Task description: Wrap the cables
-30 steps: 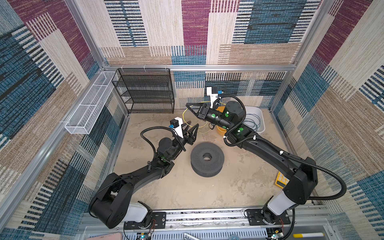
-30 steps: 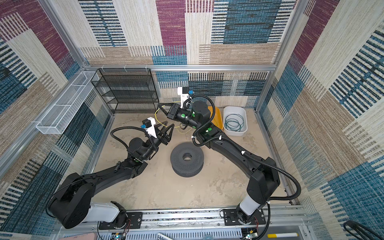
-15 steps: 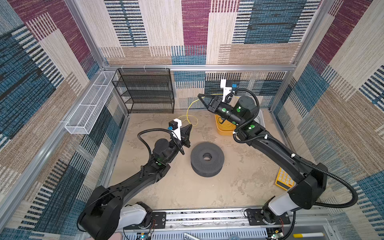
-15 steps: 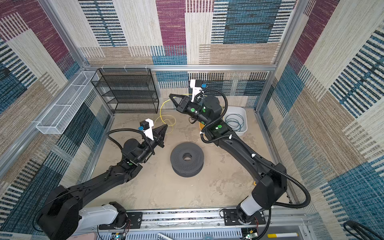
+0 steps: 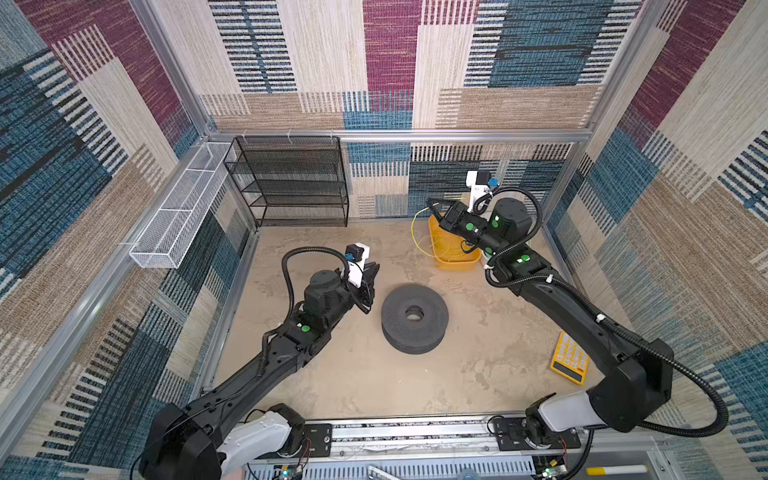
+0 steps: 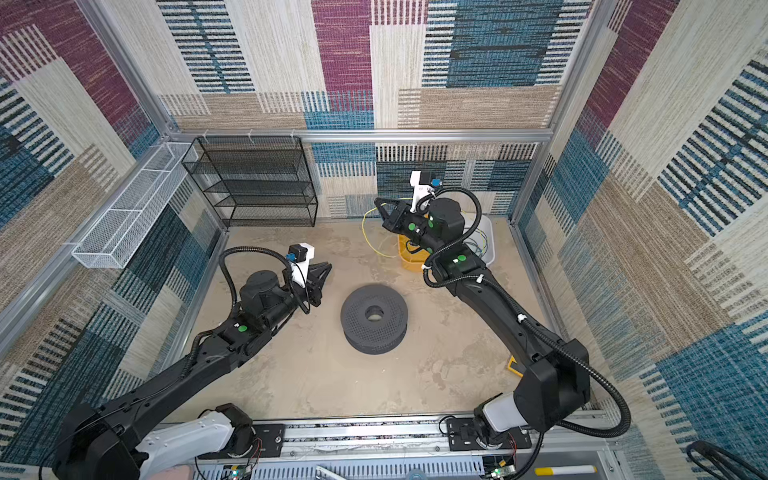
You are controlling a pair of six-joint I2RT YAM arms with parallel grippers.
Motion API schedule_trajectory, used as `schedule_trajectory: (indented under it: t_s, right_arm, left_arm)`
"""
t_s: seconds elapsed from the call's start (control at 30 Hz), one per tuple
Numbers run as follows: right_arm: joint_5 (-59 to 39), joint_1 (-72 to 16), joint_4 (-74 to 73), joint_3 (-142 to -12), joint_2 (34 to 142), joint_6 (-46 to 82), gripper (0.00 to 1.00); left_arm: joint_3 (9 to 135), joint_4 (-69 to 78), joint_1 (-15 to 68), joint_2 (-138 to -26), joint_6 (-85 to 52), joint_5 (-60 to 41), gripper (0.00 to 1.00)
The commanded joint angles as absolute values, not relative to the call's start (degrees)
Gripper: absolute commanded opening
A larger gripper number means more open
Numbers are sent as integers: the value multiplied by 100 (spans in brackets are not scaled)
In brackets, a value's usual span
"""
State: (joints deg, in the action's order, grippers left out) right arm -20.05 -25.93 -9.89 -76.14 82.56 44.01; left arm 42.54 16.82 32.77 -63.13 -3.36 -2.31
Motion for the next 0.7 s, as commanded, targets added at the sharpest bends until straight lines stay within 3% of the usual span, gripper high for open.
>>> schedule_trajectory:
  t_s: [0.0,0.07,0.13,0.17,0.2,0.5,0.57,0.67]
  right_arm:
    - [-2248,-2598,-1380,-7543,8183,4571,0]
    - [-2383,-2596,-1449,-7541,8182,4676,0]
    - [-2509,-2602,-1564,-7524,8174,4824,0]
    - [-2566,-2602,-1614,-7515,8163,4887,0]
    - [-2611,-2610,-1654,-7500,8154,4944,0]
    - [-2725,-2740,-1766,-7401,7975,5140,0]
    - [-2733,-2759,-1767,-7397,7925,5152,0]
    - [-2683,-2769,-1722,-7417,7829,5131,0]
  left_arm:
    - [4083,2526,3311,-6455,-704,-673,55]
    - [3961,3318,3372,-6646,-897,-940,71]
    - [3909,4104,3448,-6897,-1045,-1059,80]
    - [3887,4501,3488,-7043,-1118,-1060,93]
    - [3884,4801,3516,-7186,-1185,-1044,99]
    - [4847,5710,3673,-8459,-1600,-1284,99]
    - [5007,5733,3700,-8625,-1608,-1337,91]
    - [5102,5608,3700,-8767,-1576,-1362,66]
